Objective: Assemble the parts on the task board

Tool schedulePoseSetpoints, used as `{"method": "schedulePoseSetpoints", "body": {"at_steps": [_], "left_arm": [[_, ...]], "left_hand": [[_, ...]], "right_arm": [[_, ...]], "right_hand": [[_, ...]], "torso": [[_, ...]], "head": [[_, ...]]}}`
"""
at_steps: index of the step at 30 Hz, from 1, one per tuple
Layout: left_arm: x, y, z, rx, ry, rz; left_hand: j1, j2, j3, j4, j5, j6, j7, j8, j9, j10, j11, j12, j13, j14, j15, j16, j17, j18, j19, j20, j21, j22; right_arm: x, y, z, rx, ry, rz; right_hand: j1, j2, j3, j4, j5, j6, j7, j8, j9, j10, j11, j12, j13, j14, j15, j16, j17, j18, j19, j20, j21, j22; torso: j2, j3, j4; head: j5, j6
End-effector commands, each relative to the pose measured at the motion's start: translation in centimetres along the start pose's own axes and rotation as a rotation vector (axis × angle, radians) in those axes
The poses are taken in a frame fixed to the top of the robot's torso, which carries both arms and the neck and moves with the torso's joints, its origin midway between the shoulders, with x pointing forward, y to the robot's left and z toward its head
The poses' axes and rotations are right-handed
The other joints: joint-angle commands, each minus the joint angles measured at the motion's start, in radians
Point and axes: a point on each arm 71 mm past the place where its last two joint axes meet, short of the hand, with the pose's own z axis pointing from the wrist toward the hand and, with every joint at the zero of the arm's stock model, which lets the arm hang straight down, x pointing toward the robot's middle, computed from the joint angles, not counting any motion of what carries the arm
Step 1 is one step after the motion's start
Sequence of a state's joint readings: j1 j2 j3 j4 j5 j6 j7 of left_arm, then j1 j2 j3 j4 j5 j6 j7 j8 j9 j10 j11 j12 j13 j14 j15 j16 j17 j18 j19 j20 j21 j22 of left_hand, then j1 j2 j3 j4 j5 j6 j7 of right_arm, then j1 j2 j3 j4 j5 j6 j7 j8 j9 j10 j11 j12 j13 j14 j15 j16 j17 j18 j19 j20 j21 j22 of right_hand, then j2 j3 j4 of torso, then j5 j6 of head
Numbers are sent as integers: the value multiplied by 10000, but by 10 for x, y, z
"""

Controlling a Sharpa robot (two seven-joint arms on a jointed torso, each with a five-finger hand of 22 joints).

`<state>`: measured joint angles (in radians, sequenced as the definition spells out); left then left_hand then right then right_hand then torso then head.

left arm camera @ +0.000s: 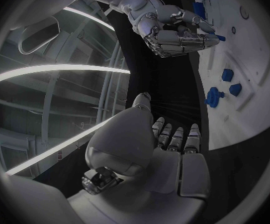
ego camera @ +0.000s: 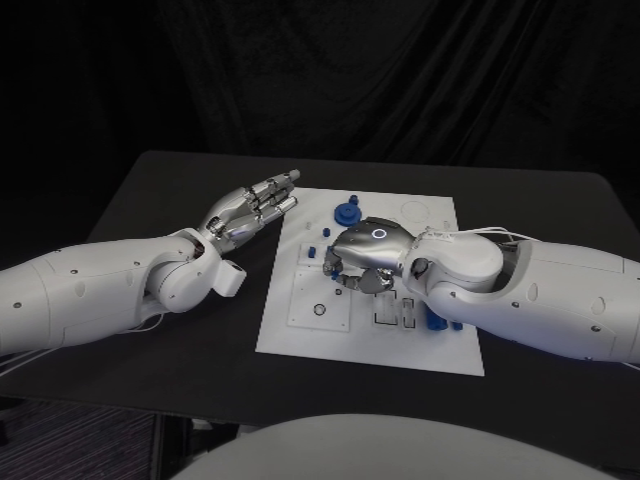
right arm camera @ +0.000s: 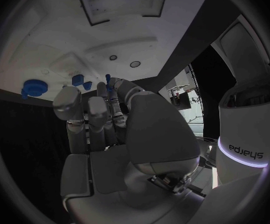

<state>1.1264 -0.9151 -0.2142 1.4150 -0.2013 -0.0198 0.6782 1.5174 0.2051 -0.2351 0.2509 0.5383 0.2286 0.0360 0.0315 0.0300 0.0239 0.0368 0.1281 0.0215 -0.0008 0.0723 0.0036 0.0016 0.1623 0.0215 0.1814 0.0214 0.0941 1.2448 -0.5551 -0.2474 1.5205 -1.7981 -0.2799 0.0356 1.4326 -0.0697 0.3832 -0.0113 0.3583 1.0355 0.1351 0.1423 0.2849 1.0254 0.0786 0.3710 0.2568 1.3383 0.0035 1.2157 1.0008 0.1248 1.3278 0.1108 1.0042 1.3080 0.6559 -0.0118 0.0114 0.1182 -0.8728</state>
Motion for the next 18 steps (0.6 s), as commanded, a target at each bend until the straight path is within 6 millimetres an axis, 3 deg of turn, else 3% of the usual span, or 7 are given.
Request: {"method": "schedulePoseSetpoints", "body": {"at_steps": [1,3,18], "left_arm": [[0,-9,0,1315,-99,25],[0,-8,-1,1308,-102,22],[0,-6,-1,1170,-70,-28]], "left_hand": [[76,108,83,-26,125,29,50,40,13,24,-57,73,16,8,-87,-36,-16,156,-5,-97,-46,-15],[113,118,105,-52,183,67,43,43,17,29,-41,83,17,8,-90,-36,-16,152,-4,-105,-45,-17],[176,142,150,-106,251,110,146,42,19,19,20,58,12,8,-45,-36,-16,144,0,-47,-44,-20]], "right_arm": [[4,-1,-2,194,226,-117],[5,-1,-4,214,219,-87],[15,-1,-7,348,286,83]], "right_hand": [[10,-8,-26,-59,-5,58,51,9,10,89,-3,-60,-7,83,-4,69,35,-163,16,-31,71,1208],[12,-4,-23,-60,0,61,49,9,11,92,-5,-62,-8,81,-5,66,28,-163,16,-32,70,1207],[12,-4,-21,-63,10,63,48,5,12,98,-6,-69,-11,74,-6,54,6,-156,2,-33,39,1199]], "torso": [[-4,26,-20],[-11,28,12],[-16,14,1]], "head": [[47,2],[22,2],[-30,2]]}}
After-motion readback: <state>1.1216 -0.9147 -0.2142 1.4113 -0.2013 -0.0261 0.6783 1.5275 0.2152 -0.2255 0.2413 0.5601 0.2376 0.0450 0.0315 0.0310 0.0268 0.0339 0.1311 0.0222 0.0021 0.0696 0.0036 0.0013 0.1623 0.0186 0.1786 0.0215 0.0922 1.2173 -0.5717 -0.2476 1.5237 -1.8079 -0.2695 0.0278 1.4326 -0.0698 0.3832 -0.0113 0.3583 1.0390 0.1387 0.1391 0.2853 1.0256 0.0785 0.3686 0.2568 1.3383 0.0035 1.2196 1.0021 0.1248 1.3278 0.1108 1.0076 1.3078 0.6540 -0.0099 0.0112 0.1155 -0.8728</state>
